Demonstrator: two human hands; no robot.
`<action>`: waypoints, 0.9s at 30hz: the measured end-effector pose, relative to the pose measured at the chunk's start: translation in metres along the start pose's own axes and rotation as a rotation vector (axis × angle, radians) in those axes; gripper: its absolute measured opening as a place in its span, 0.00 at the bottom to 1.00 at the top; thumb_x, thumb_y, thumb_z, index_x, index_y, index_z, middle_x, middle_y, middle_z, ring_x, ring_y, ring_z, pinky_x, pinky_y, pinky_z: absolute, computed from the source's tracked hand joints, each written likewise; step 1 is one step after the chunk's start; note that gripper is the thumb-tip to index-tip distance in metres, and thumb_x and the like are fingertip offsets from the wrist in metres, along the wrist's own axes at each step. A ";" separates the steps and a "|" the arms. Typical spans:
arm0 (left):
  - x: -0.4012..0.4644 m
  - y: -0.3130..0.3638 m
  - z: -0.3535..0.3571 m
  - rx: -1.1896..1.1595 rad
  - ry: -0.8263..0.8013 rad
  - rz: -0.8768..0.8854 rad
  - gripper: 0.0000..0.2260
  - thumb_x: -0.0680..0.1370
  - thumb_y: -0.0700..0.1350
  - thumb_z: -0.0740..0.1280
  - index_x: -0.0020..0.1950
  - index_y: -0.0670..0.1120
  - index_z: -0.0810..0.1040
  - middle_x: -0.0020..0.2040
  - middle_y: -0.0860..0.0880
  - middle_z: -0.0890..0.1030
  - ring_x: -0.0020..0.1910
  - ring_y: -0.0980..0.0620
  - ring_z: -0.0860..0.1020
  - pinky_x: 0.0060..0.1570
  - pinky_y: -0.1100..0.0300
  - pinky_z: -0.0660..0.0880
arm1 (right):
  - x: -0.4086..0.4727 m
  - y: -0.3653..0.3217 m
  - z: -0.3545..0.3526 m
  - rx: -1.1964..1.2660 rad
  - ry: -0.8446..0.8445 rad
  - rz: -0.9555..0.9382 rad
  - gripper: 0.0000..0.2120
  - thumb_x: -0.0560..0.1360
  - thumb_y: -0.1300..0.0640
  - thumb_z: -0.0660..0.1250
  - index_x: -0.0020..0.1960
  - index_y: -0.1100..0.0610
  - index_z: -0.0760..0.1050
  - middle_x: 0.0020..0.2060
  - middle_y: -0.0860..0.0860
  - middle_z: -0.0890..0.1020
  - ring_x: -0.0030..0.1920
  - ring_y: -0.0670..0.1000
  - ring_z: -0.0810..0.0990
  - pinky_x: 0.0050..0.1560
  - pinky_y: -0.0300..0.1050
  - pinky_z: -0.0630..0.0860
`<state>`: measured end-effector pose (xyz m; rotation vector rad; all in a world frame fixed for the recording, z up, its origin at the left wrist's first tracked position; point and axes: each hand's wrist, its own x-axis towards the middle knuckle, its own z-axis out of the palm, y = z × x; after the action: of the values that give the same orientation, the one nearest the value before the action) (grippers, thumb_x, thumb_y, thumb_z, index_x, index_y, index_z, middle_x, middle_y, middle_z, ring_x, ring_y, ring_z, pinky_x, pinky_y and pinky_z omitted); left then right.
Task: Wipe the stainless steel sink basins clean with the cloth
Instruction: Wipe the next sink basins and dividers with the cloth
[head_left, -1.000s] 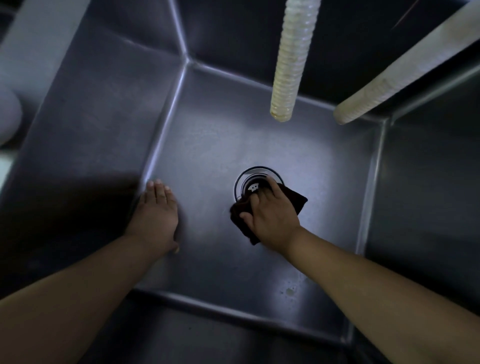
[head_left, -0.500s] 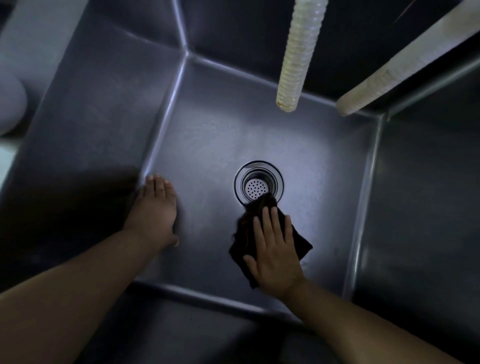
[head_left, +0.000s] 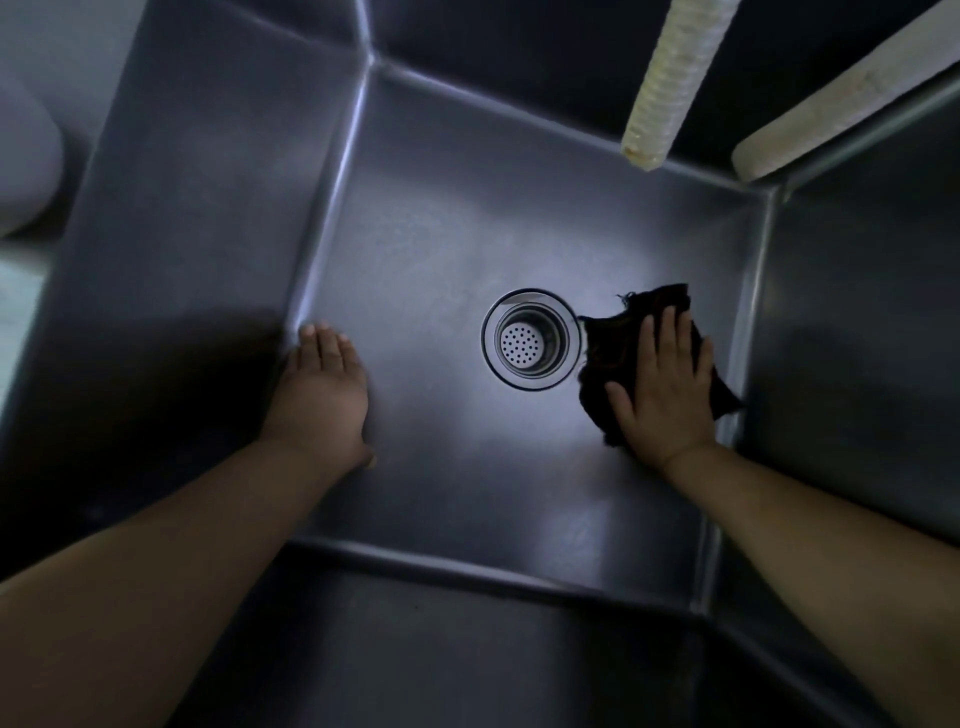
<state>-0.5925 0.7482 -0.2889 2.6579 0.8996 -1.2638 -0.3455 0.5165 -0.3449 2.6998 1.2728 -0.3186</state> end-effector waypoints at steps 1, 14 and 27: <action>0.000 0.000 0.000 -0.003 0.001 -0.001 0.57 0.66 0.64 0.72 0.75 0.32 0.41 0.75 0.31 0.45 0.75 0.34 0.46 0.74 0.47 0.48 | -0.007 -0.004 0.002 0.005 0.002 -0.011 0.39 0.73 0.42 0.51 0.75 0.68 0.53 0.74 0.68 0.55 0.74 0.66 0.51 0.72 0.67 0.48; 0.001 0.000 0.000 -0.020 0.024 0.001 0.58 0.66 0.61 0.74 0.74 0.30 0.41 0.75 0.30 0.46 0.75 0.33 0.48 0.73 0.46 0.50 | -0.037 -0.153 0.006 0.042 -0.010 -0.299 0.44 0.72 0.32 0.55 0.75 0.64 0.57 0.74 0.67 0.56 0.75 0.67 0.50 0.71 0.69 0.49; 0.000 0.006 -0.005 -0.015 -0.016 -0.027 0.58 0.66 0.60 0.75 0.74 0.31 0.41 0.75 0.31 0.44 0.75 0.34 0.47 0.74 0.46 0.50 | -0.065 -0.118 0.019 0.046 0.000 -0.682 0.40 0.72 0.37 0.60 0.77 0.56 0.57 0.75 0.61 0.55 0.76 0.63 0.49 0.73 0.66 0.49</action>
<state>-0.5859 0.7447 -0.2868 2.6289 0.9418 -1.2773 -0.4791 0.5386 -0.3512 2.2022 2.1728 -0.4135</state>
